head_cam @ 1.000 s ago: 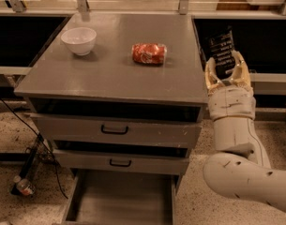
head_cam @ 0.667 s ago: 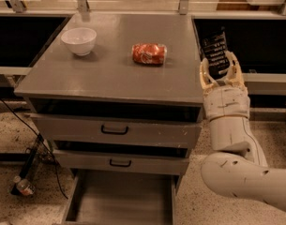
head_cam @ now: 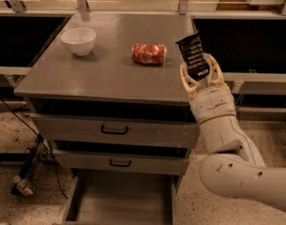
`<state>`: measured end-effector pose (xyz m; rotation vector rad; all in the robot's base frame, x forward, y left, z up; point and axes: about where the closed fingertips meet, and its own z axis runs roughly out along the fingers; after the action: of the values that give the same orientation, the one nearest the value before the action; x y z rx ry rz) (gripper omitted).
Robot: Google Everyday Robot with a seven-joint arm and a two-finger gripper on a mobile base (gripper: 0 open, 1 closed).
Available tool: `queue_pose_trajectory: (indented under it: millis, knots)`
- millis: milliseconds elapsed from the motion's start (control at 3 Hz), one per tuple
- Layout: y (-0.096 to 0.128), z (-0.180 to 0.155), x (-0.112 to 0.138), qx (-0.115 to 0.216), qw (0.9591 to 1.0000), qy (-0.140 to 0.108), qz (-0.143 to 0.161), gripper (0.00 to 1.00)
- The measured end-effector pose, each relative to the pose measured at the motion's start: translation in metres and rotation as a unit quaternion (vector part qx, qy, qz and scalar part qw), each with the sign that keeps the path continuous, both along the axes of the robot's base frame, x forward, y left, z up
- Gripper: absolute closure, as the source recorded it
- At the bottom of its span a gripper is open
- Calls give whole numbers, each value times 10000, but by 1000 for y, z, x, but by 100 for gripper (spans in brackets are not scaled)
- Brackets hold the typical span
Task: Pick rxbar chocolate from bottom drawer and place on counter
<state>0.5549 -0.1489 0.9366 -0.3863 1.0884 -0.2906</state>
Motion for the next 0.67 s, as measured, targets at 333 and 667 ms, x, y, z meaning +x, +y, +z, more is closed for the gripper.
queue_pose_trajectory:
  millis: [333, 667]
  knots:
    - [-4, -3, 4, 0, 10000, 39, -30, 100]
    - [13, -8, 36, 188, 9994, 97, 261, 100]
